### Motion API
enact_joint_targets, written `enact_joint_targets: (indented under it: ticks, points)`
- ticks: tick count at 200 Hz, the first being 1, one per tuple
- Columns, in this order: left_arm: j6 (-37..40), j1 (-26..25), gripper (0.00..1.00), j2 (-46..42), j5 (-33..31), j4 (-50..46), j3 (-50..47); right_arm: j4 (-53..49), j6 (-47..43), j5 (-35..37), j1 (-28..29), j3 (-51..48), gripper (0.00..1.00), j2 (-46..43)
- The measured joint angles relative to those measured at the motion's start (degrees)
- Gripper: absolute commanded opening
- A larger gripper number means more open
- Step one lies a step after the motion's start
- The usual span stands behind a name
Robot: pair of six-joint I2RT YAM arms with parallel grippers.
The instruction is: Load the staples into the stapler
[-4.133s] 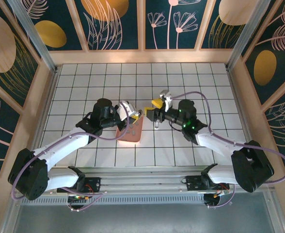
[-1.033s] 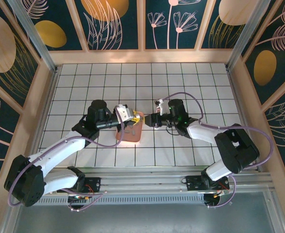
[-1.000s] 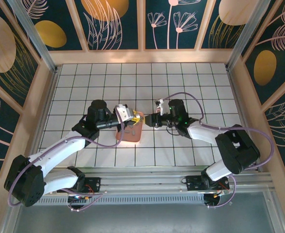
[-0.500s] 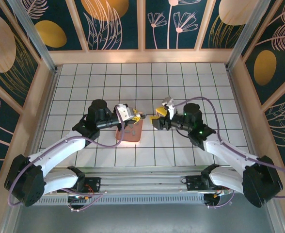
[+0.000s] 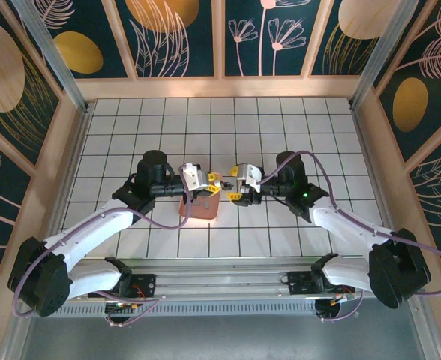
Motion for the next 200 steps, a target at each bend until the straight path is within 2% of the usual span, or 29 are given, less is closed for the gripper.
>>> enact_joint_targets:
  ticks: [53,122,136,150,157,190,200]
  points:
    - [0.7,0.0,0.00,0.9,2.9,-0.8,0.7,-0.5,-2.5,-5.0,0.7,3.2,0.58,5.3]
    - [0.6,0.0,0.00,1.0,3.6,-0.8,0.7,-1.9,-3.0,-8.3,0.7,4.5,0.25,7.6]
    - [0.2,0.0,0.15,1.0,3.5,-0.7,0.7,-1.8,-2.8,-8.3,0.6,4.5,0.24,7.6]
    - [-1.3,0.0,0.40,1.0,2.4,-0.3,0.7,0.0,-0.9,-7.7,0.3,3.9,0.24,7.5]
    - [-2.4,-0.1,0.48,1.0,1.0,0.1,0.6,1.8,1.6,-6.6,0.2,2.9,0.24,7.1]
    - [-11.7,-0.2,0.75,-0.5,-10.3,6.4,-1.7,7.8,16.2,4.0,-1.2,-5.6,0.21,3.0]
    - [-14.8,-0.2,0.79,-1.1,-14.3,8.3,-3.0,8.1,21.6,8.5,-1.3,-7.6,0.19,1.8]
